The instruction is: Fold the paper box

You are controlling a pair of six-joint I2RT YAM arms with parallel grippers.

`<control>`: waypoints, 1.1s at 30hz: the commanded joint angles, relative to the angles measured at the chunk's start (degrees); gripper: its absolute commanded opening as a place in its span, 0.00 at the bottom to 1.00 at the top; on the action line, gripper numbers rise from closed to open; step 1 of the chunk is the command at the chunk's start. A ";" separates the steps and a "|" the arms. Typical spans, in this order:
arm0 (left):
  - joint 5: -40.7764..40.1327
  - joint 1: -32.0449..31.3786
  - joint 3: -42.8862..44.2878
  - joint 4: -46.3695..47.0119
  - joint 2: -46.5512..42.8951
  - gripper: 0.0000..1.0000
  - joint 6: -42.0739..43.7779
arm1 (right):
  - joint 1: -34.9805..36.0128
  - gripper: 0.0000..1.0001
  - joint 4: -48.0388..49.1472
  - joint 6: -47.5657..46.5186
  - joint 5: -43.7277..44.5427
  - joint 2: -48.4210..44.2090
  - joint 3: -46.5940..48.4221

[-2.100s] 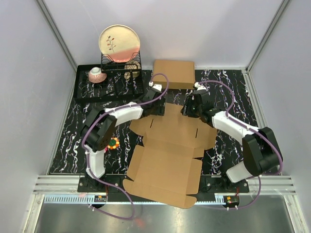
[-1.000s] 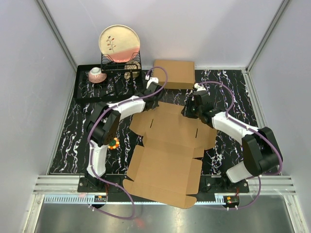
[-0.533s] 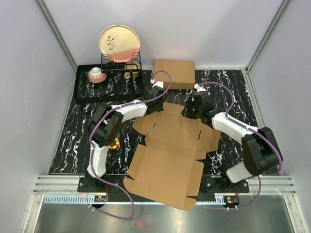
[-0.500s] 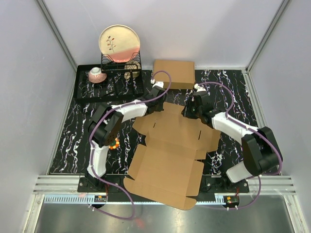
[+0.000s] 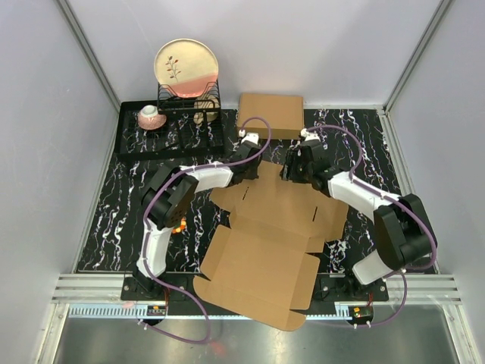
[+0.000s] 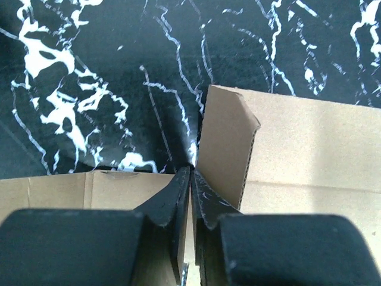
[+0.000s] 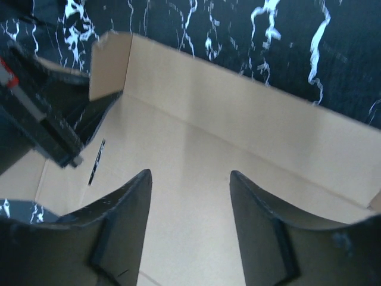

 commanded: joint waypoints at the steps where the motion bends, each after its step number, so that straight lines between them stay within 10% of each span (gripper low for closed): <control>1: -2.36 -0.22 -3.24 0.95 -5.86 0.13 -0.38 | 0.12 0.65 2.86 -5.17 4.96 2.38 6.91; 15: -5.79 1.63 -11.07 3.85 -15.11 0.24 -3.89 | -8.14 0.68 3.32 -17.48 -17.97 13.98 20.63; 23: 2.46 5.49 -12.64 8.75 -16.95 0.58 -5.39 | -8.32 0.68 2.87 -16.00 -20.26 16.01 22.93; 33: 11.43 6.20 -10.72 14.48 -16.08 0.58 -2.32 | -8.32 0.68 3.23 -15.55 -19.39 13.20 21.87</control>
